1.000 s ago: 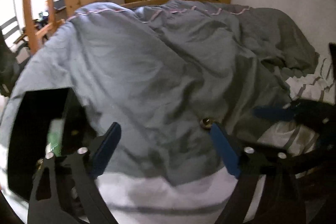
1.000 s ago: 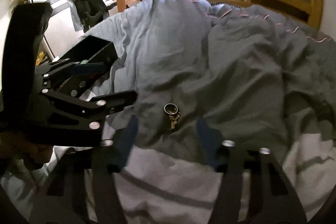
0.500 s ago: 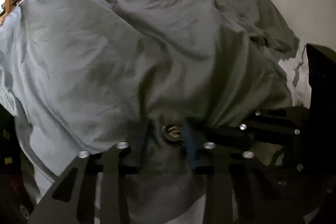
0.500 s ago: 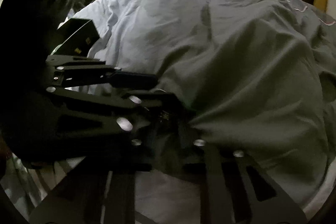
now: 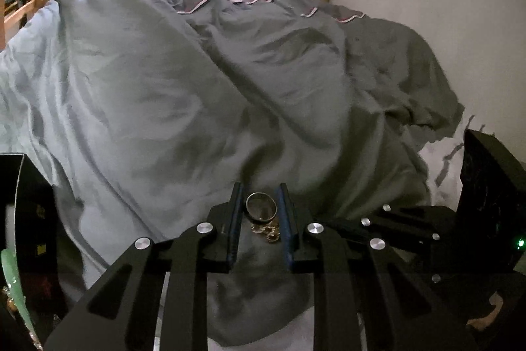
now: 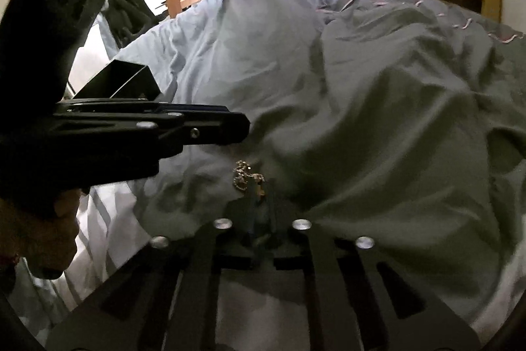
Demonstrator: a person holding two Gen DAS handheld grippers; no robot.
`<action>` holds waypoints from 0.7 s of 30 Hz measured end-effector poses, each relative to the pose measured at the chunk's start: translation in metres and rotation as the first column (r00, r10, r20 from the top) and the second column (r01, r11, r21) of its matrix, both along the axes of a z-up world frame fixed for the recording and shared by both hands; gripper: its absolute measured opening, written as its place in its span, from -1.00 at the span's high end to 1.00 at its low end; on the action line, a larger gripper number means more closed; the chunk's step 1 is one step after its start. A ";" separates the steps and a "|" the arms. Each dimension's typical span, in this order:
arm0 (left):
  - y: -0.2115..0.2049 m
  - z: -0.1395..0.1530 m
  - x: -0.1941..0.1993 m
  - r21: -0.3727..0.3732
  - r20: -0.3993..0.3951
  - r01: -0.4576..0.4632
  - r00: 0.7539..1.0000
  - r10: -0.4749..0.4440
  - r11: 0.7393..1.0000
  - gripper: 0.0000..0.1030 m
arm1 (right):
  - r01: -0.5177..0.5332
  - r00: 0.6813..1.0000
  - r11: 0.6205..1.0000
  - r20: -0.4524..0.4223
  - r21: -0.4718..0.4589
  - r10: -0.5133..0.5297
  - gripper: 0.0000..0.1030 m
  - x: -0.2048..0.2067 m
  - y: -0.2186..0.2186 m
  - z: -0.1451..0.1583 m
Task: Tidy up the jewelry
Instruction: 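Carry the ring toward the black box with the left gripper while the right gripper carries the gold chain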
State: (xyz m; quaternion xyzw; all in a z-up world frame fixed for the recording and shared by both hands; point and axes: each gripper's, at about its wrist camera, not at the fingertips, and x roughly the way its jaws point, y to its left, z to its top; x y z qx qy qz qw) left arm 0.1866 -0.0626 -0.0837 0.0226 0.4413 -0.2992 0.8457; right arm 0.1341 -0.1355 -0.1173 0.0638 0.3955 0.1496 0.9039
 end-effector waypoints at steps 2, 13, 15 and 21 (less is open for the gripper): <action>0.002 -0.002 0.004 0.013 -0.001 -0.015 1.000 0.015 1.000 0.61 | -0.013 1.000 1.000 -0.010 0.007 0.013 0.27 0.003 0.004 -0.005; 0.007 0.000 0.006 0.021 0.009 -0.050 0.999 0.050 0.999 0.61 | 0.004 1.000 1.000 0.023 0.000 -0.004 0.77 -0.001 0.002 -0.001; 0.011 0.003 0.006 0.019 0.018 -0.067 0.998 0.067 0.998 0.61 | 0.017 0.999 1.000 0.049 0.021 -0.018 0.77 -0.003 -0.002 0.006; 0.022 0.012 0.006 0.002 0.032 -0.120 0.992 0.120 0.993 0.61 | 0.042 0.995 0.998 0.089 0.049 -0.047 0.77 -0.005 -0.008 0.021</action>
